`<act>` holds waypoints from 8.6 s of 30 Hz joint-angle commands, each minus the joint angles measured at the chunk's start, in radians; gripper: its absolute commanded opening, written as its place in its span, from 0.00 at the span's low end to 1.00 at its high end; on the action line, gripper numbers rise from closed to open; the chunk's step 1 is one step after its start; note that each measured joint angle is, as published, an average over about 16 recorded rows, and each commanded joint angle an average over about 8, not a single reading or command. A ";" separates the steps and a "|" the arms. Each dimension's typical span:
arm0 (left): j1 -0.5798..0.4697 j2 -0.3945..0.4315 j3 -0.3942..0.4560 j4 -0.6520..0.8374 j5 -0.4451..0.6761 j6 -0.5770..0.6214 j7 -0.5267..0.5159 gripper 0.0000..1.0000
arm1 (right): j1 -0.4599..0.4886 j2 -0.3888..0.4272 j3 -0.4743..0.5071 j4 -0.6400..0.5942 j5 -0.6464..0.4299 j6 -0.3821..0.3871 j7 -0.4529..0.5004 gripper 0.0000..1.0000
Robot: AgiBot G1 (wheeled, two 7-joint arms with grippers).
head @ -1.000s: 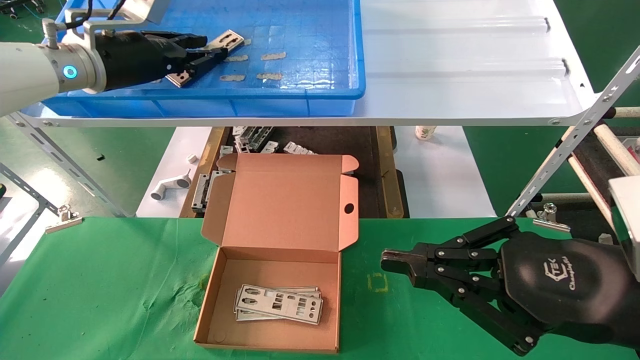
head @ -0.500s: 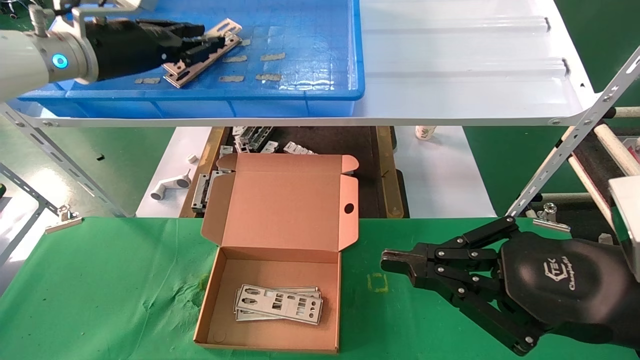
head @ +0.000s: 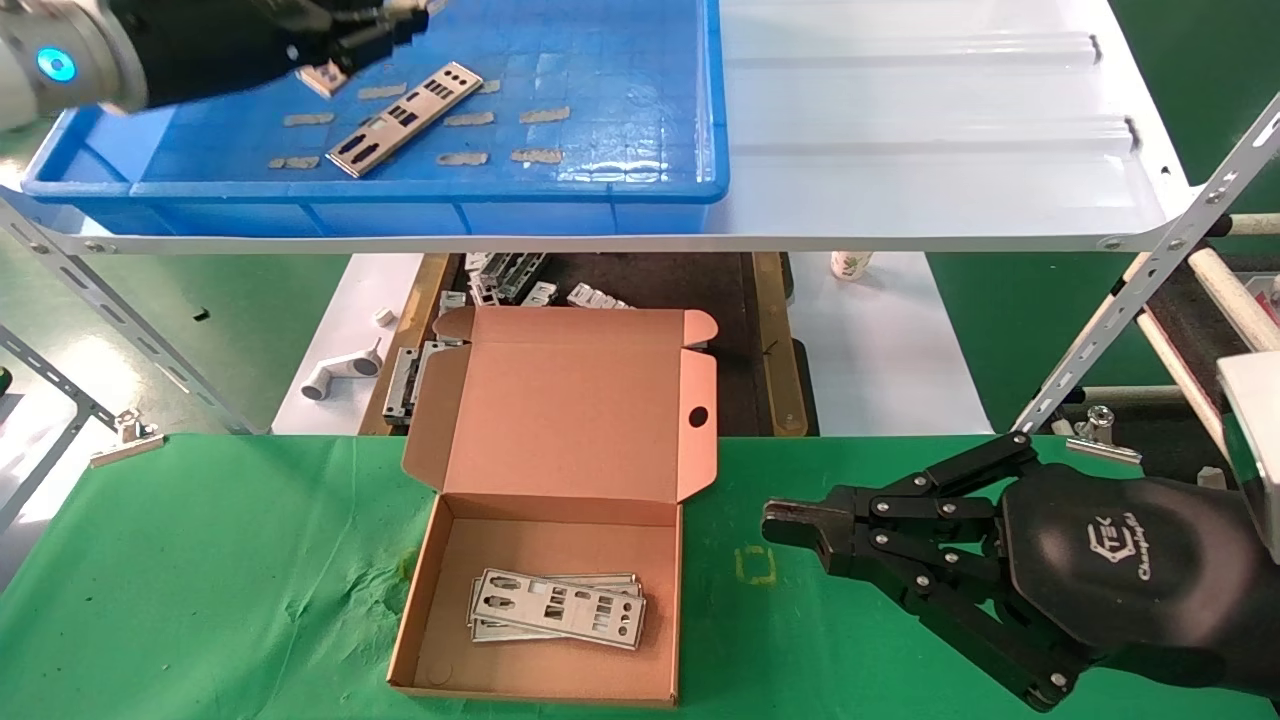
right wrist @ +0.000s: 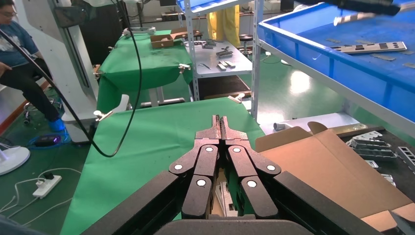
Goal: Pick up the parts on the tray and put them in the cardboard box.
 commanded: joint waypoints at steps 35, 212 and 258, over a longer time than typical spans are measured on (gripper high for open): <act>0.233 -0.315 0.312 -0.667 -0.253 0.633 0.180 0.00 | 0.000 0.000 0.000 0.000 0.000 0.000 0.000 0.00; 0.956 -0.500 -0.217 -1.251 -0.580 0.539 -0.331 1.00 | 0.000 0.000 0.000 0.000 0.001 0.000 0.000 1.00; 0.955 -0.499 -0.216 -1.250 -0.580 0.539 -0.331 1.00 | 0.000 0.000 0.000 0.000 0.001 0.000 0.000 1.00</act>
